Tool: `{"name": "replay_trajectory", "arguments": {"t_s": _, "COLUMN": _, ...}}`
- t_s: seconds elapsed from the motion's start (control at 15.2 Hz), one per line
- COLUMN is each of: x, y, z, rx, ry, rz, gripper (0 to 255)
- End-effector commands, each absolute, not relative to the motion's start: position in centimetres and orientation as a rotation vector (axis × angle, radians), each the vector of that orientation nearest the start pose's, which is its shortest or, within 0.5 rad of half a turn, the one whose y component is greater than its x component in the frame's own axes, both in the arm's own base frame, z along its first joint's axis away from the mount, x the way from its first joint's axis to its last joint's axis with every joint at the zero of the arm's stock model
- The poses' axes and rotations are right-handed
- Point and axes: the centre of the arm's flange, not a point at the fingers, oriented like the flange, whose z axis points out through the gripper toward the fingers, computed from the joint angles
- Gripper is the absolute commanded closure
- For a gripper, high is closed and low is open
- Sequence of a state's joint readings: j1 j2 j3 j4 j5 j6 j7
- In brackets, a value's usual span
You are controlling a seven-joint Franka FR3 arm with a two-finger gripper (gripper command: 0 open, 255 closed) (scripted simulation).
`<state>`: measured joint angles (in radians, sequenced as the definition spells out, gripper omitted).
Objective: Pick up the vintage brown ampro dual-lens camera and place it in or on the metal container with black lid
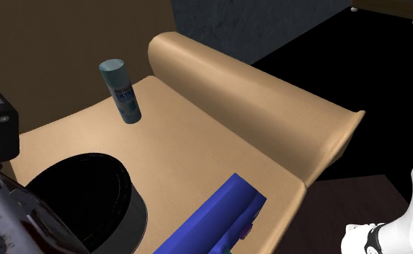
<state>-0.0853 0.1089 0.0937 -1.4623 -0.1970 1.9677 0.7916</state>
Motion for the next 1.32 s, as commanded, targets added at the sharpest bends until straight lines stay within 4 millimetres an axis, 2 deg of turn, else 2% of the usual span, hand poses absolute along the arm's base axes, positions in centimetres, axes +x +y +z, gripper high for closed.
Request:
{"name": "replay_trajectory", "arguments": {"t_s": 0.0, "x": 63.3, "y": -1.4, "z": 60.5, "rx": -2.926, "ry": 1.142, "rz": -0.542, "gripper": 255}}
{"name": "replay_trajectory", "arguments": {"t_s": 0.26, "x": 63.3, "y": -1.4, "z": 60.5, "rx": -2.926, "ry": 1.142, "rz": -0.542, "gripper": 255}}
{"name": "replay_trajectory", "arguments": {"t_s": 0.33, "x": 64.3, "y": -1.1, "z": 60.5, "rx": -2.927, "ry": 1.144, "rz": -0.545, "gripper": 0}}
{"name": "replay_trajectory", "arguments": {"t_s": 0.4, "x": 63.6, "y": 0.6, "z": 61.3, "rx": -2.928, "ry": 1.144, "rz": -0.547, "gripper": 0}}
{"name": "replay_trajectory", "arguments": {"t_s": 0.46, "x": 63.7, "y": 1.2, "z": 61.3, "rx": -2.929, "ry": 1.145, "rz": -0.547, "gripper": 0}}
{"name": "replay_trajectory", "arguments": {"t_s": 0.53, "x": 64.1, "y": 0.6, "z": 61.5, "rx": -2.927, "ry": 1.145, "rz": -0.546, "gripper": 0}}
{"name": "replay_trajectory", "arguments": {"t_s": 0.59, "x": 63.4, "y": 0.2, "z": 61.7, "rx": -2.926, "ry": 1.145, "rz": -0.545, "gripper": 0}}
{"name": "replay_trajectory", "arguments": {"t_s": 0.66, "x": 63.3, "y": -1.4, "z": 60.5, "rx": -2.926, "ry": 1.142, "rz": -0.542, "gripper": 0}}
{"name": "replay_trajectory", "arguments": {"t_s": 0.92, "x": 61.8, "y": -0.6, "z": 65.2, "rx": -2.926, "ry": 1.142, "rz": -0.542, "gripper": 0}}
{"name": "replay_trajectory", "arguments": {"t_s": 1.25, "x": 61.8, "y": -0.6, "z": 65.2, "rx": -2.926, "ry": 1.142, "rz": -0.542, "gripper": 0}}
